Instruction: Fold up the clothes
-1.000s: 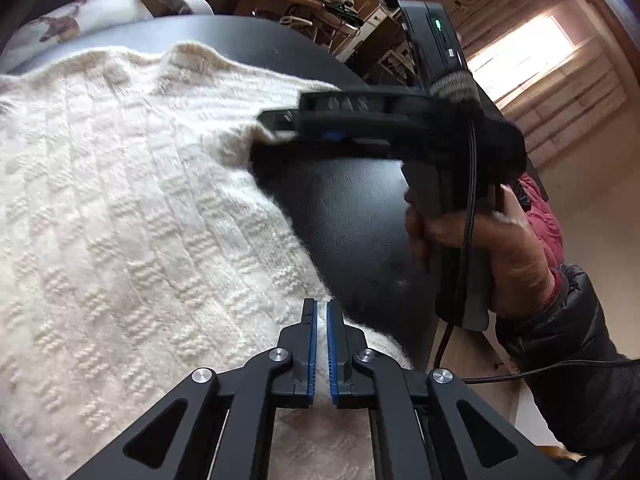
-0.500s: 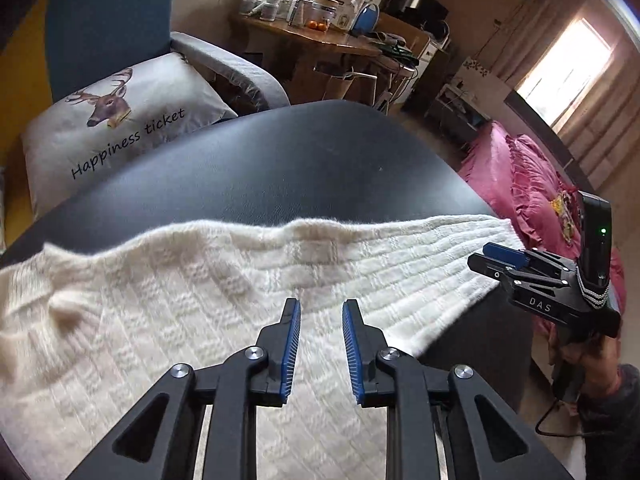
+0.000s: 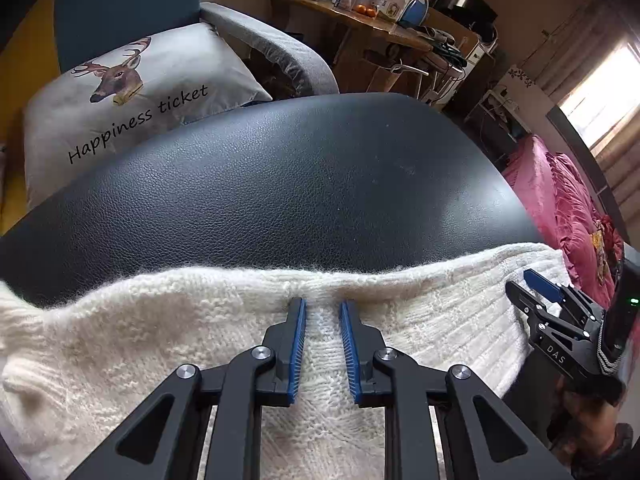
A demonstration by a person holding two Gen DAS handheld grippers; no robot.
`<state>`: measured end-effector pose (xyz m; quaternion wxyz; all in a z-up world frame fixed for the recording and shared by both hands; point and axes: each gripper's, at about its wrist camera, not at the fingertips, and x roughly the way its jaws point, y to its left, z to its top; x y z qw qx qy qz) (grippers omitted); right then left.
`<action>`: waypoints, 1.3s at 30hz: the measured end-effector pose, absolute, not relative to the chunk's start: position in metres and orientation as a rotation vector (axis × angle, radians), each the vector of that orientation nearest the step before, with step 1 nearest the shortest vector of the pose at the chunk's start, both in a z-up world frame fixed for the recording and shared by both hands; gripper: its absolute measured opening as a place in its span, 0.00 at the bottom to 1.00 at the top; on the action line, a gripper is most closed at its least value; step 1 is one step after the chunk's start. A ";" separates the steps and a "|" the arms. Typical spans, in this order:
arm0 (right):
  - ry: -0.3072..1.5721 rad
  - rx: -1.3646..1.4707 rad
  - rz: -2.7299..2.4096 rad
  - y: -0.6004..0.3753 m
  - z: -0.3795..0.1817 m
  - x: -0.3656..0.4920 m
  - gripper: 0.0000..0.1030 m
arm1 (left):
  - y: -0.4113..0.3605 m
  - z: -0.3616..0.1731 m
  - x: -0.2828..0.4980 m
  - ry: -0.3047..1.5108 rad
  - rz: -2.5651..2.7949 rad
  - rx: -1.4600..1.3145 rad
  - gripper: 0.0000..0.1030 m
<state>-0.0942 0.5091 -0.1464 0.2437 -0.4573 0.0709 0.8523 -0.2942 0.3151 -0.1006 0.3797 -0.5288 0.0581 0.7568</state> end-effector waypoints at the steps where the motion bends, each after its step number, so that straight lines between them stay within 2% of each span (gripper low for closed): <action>1: 0.187 -1.245 2.328 0.509 -0.147 -0.095 0.45 | 0.308 -0.096 -0.292 0.131 1.946 -1.350 0.20; 6: 0.176 -1.304 2.314 0.510 -0.141 -0.100 0.46 | 0.251 -0.068 -0.271 0.031 2.001 -1.330 0.20; 9: 0.093 -1.230 2.391 0.484 -0.114 -0.086 0.47 | 0.192 -0.055 -0.245 -0.017 2.051 -1.311 0.20; 14: 0.186 -1.353 2.750 0.394 -0.087 -0.058 0.47 | 0.084 -0.050 -0.184 -0.130 2.145 -1.326 0.22; 18: 0.276 -1.570 2.881 0.325 -0.098 -0.027 0.47 | 0.021 -0.061 -0.131 -0.182 2.194 -1.362 0.23; 23: 0.569 -1.848 2.904 0.280 -0.123 0.024 0.47 | -0.024 -0.081 -0.070 -0.201 2.225 -1.393 0.23; 24: 0.538 -1.894 2.867 0.272 -0.130 0.033 0.47 | -0.028 -0.088 -0.065 -0.201 2.237 -1.415 0.24; 25: 0.414 -1.896 2.808 0.268 -0.137 0.038 0.46 | -0.032 -0.096 -0.059 -0.201 2.250 -1.438 0.24; 26: 0.275 -1.880 2.742 0.265 -0.144 0.044 0.38 | -0.037 -0.103 -0.053 -0.201 2.262 -1.461 0.24; 30: 0.308 -1.762 2.693 0.276 -0.145 0.047 0.38 | -0.047 -0.113 -0.042 -0.297 2.293 -1.446 0.24; 33: 0.223 -1.754 2.660 0.265 -0.141 0.047 0.39 | -0.058 -0.103 -0.037 -0.392 2.302 -1.429 0.24; 36: 0.127 -1.730 2.636 0.251 -0.134 0.047 0.45 | -0.100 -0.088 -0.024 -0.542 2.363 -1.361 0.25; 39: 0.035 -1.642 2.742 0.223 -0.114 0.050 0.47 | -0.147 -0.081 -0.006 -0.606 2.436 -1.338 0.25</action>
